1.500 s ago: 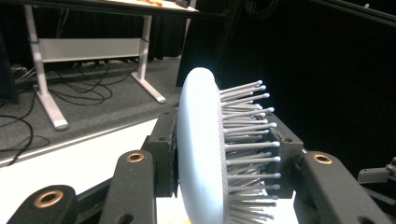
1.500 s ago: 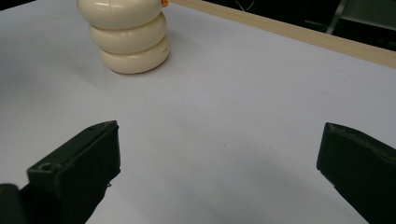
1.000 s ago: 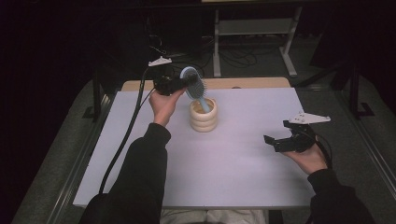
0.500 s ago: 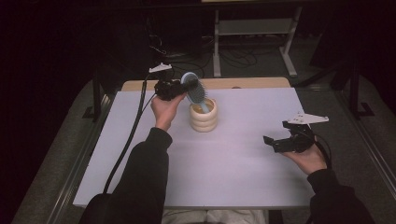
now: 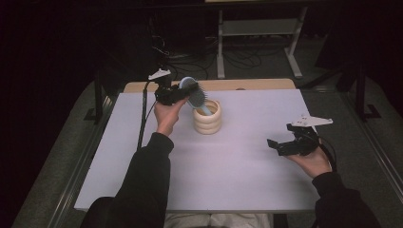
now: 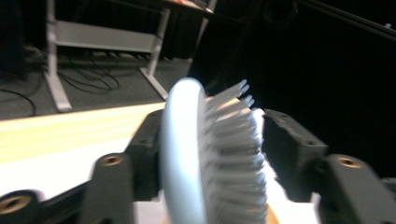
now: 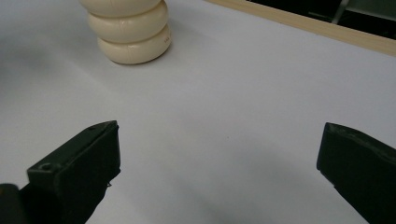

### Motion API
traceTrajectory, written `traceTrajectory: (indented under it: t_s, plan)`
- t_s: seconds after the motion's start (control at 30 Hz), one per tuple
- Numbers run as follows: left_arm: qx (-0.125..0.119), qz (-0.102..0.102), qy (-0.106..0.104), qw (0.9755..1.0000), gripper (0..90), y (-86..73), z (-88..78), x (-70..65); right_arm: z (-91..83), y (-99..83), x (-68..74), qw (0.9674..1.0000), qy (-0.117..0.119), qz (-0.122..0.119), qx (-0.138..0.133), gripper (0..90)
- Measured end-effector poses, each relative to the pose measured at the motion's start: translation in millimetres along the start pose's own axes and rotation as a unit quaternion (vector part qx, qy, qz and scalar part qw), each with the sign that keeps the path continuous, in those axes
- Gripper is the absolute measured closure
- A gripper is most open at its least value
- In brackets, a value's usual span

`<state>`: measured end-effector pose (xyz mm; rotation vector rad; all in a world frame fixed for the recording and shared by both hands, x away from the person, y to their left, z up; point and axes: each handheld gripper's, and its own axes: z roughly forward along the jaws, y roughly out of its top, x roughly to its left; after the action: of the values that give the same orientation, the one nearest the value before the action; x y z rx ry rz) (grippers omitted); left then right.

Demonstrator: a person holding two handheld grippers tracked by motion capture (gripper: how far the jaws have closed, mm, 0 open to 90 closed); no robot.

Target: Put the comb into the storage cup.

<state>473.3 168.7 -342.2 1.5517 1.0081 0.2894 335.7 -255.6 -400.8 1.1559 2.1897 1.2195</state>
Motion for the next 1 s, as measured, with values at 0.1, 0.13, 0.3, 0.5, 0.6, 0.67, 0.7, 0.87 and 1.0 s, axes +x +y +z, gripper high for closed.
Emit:
traceTrajectory:
  t_s: [0.1, 0.13, 0.3, 0.5, 0.6, 0.67, 0.7, 0.87, 1.0]
  plan:
    - [0.010, 0.000, 0.012, 0.9999, 27.8, 2.3, -2.2, 2.8, 0.5, 0.1, 0.0, 1.0000, 0.000, -0.002, 0.000, 0.0]
    - [0.010, 0.004, 0.015, 0.9998, 25.4, 2.8, -3.7, 3.3, 0.7, 0.1, -0.1, 1.0000, 0.000, -0.002, 0.001, 0.0]
    - [0.047, 0.042, 0.018, 0.9978, 4.2, 4.2, -8.5, 4.3, 2.8, 0.2, 0.0, 1.0000, 0.002, -0.002, 0.003, 0.0]
    - [0.056, 0.058, -0.007, 0.9967, 0.0, 8.1, -22.5, 8.7, 5.3, 0.1, 1.7, 0.9999, 0.014, -0.010, 0.002, 0.0]
    - [0.049, 0.069, -0.011, 0.9964, 0.0, 12.2, -30.4, 7.8, 5.9, 0.0, 2.5, 0.9998, 0.016, -0.011, 0.003, 0.0]
    - [0.045, 0.074, -0.015, 0.9961, 0.0, 14.3, -35.7, 7.9, 6.2, 0.0, 2.8, 0.9998, 0.018, -0.012, 0.004, 0.0]
    - [0.045, 0.074, -0.020, 0.9960, 0.0, 15.2, -38.0, 8.5, 6.3, 0.1, 3.0, 0.9997, 0.018, -0.013, 0.004, 0.0]
    - [0.052, 0.093, -0.026, 0.9939, 0.0, 17.0, -47.3, 9.9, 5.3, 0.3, 3.0, 0.9997, 0.017, -0.015, 0.000, 0.0]
    - [0.050, 0.104, -0.026, 0.9930, 0.0, 16.6, -52.8, 9.8, 4.6, 0.3, 2.6, 0.9998, 0.018, -0.013, 0.000, 0.0]
